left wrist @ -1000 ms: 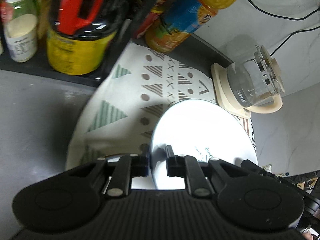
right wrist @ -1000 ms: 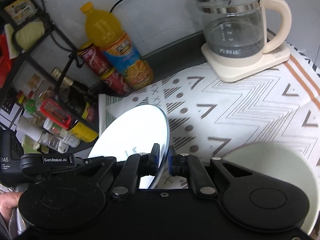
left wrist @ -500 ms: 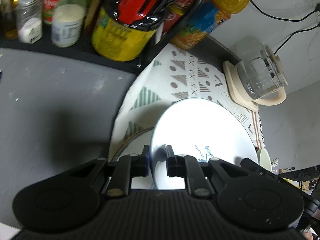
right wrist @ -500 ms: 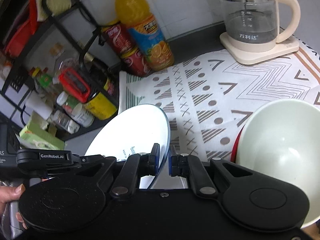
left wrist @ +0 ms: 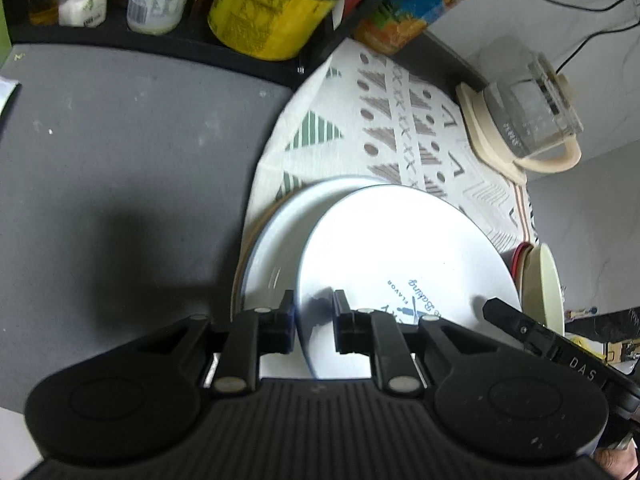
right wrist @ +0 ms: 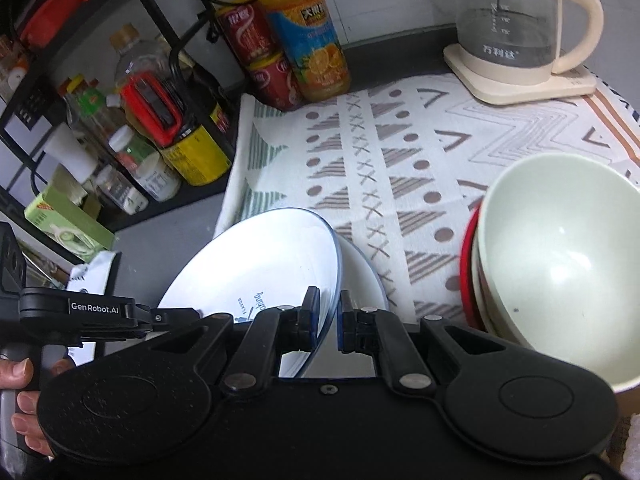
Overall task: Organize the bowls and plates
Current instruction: 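Lower the 'Bakery' plate onto the 'Sweet' plate, open both grippers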
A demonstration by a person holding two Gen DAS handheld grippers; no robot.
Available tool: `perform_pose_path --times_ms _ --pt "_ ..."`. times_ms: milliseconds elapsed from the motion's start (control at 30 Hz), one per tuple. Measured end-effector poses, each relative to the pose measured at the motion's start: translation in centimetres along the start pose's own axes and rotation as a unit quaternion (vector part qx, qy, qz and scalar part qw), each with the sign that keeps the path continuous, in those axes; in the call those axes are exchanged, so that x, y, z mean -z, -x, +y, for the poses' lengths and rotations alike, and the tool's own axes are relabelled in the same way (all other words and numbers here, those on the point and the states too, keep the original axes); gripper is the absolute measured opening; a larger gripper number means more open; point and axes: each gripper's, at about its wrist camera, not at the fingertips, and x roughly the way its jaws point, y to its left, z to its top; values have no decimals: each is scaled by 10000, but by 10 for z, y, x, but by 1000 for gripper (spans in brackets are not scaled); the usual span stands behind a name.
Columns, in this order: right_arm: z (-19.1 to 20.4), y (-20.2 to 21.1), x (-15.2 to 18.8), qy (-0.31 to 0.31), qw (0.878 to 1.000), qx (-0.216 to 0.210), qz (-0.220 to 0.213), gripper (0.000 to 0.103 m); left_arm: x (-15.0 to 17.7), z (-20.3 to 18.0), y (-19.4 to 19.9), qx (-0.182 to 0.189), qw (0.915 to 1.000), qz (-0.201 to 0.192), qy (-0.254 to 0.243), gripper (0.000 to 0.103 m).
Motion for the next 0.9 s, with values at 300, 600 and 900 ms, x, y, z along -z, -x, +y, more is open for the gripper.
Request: perform_pose_path --times_ms 300,600,900 --pt "-10 -10 15 -128 9998 70 161 9 3 -3 -13 -206 9995 166 -180 14" --pt "-12 -21 21 -152 9994 119 295 9 3 -3 -19 -363 9988 223 -242 14" --pt "-14 -27 20 -241 9991 158 319 9 -2 -3 -21 -429 9987 214 -192 14"
